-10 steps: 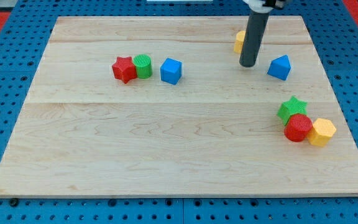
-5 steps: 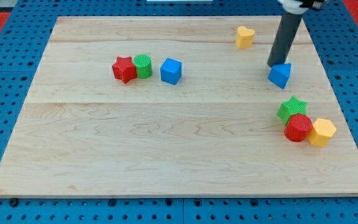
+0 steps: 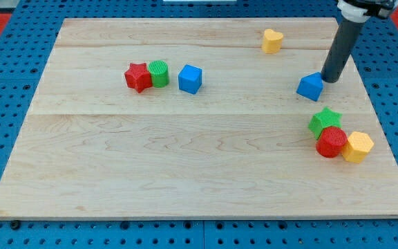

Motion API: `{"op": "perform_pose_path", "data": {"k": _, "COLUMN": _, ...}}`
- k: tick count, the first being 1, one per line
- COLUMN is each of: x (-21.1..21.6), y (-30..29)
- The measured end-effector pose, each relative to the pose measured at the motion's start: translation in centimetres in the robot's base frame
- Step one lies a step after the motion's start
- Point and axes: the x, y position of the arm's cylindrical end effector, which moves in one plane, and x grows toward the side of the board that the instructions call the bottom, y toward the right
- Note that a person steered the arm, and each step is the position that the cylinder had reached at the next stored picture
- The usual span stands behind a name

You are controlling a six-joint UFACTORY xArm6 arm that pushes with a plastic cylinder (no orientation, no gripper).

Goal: Push the blue triangle towards the blue cube

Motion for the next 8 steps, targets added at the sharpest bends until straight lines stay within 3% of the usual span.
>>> {"op": "perform_pose_path", "data": {"k": 2, "x": 1.3, "y": -8.7}}
{"op": "perform_pose_path", "data": {"k": 5, "x": 3.9, "y": -8.8}}
{"op": "perform_pose_path", "data": {"k": 8, "x": 1.1, "y": -13.1}}
